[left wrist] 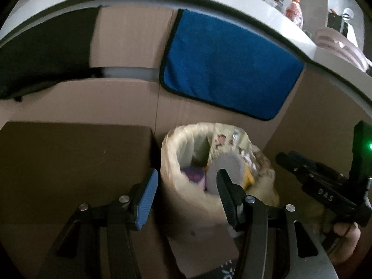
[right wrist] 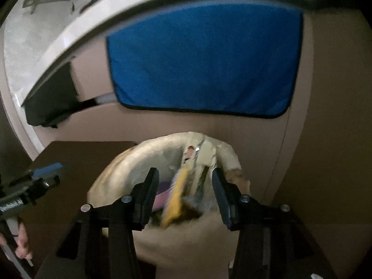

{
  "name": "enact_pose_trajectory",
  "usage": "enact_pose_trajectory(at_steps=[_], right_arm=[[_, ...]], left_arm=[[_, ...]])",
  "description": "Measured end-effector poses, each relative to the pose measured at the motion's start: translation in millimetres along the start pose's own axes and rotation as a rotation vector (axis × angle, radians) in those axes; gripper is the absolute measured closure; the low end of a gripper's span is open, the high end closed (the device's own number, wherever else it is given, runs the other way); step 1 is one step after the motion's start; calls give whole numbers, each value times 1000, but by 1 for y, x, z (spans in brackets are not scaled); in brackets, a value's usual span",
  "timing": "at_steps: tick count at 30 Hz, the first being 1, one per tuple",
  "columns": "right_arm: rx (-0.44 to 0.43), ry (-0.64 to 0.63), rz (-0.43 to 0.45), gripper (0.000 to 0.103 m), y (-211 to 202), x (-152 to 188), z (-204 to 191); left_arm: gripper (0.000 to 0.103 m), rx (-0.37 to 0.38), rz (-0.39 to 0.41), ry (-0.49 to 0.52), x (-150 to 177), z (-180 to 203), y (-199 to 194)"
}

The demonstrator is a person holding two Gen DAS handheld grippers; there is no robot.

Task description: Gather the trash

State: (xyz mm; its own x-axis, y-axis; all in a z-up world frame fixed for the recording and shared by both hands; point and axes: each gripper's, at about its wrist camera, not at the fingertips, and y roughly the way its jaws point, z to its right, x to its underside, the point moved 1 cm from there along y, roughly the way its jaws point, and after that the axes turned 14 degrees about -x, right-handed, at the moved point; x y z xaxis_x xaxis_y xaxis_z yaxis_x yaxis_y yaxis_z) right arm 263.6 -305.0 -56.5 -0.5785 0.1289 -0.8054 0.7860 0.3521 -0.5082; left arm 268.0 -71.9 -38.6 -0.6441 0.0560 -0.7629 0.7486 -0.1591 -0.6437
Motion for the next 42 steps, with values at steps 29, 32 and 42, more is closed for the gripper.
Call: enact_pose_trajectory(at_steps=[29, 32, 42], right_arm=[[25, -129, 144, 28, -198, 125, -162], [12, -120, 154, 28, -200, 125, -162], [-3, -122, 182, 28, -208, 126, -169]], left_arm=[[49, -285, 197, 27, 132, -5, -237], [49, -314, 220, 19, 132, -7, -243], [49, -335, 270, 16, 135, -6, -261]])
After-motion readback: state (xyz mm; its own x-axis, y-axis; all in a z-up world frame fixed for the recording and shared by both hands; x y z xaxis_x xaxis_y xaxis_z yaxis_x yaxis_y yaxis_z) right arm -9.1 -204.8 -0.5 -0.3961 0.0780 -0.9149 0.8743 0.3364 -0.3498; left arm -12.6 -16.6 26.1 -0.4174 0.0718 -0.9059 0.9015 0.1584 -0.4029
